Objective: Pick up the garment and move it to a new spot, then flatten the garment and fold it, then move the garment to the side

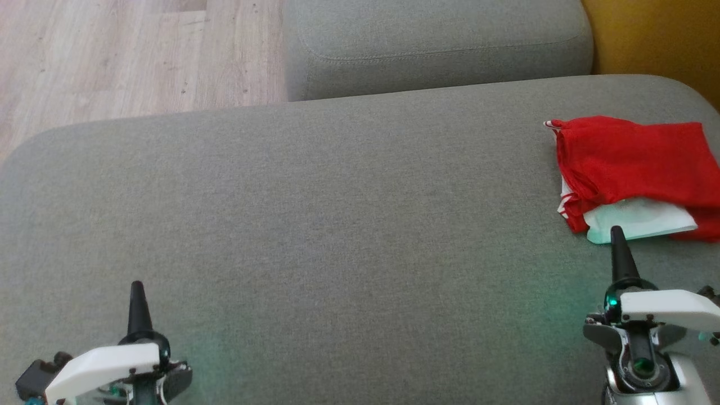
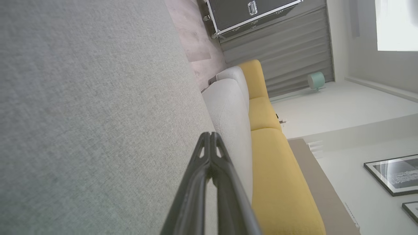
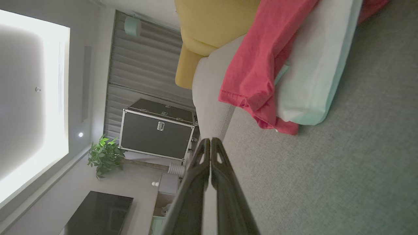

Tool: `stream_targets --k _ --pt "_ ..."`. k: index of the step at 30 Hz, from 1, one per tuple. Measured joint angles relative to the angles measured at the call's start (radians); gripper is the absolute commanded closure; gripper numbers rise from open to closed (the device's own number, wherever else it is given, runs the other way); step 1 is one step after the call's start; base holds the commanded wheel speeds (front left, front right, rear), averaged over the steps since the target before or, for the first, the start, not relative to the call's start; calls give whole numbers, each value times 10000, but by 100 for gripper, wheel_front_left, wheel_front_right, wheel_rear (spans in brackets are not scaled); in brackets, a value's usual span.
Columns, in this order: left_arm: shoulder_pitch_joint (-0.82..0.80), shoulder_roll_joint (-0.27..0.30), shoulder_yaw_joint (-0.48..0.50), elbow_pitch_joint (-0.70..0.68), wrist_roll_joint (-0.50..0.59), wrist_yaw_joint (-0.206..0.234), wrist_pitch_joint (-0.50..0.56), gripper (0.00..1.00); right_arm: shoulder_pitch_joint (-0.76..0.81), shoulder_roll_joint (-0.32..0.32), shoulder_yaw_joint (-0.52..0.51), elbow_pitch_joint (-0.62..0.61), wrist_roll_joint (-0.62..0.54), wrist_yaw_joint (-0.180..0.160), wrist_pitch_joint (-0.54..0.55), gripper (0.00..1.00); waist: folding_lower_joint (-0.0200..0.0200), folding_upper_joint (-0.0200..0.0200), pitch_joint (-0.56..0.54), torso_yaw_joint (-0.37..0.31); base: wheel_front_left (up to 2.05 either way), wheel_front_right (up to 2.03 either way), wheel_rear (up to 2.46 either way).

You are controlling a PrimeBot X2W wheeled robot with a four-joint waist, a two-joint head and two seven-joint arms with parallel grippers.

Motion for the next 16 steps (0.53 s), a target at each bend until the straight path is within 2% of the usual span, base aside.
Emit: stream_targets --k 16 --pt "-17 0 88 -46 -1544 0 445 100 178 8 -324 -265 1670 0 439 100 0 0 -7 64 0 0 0"
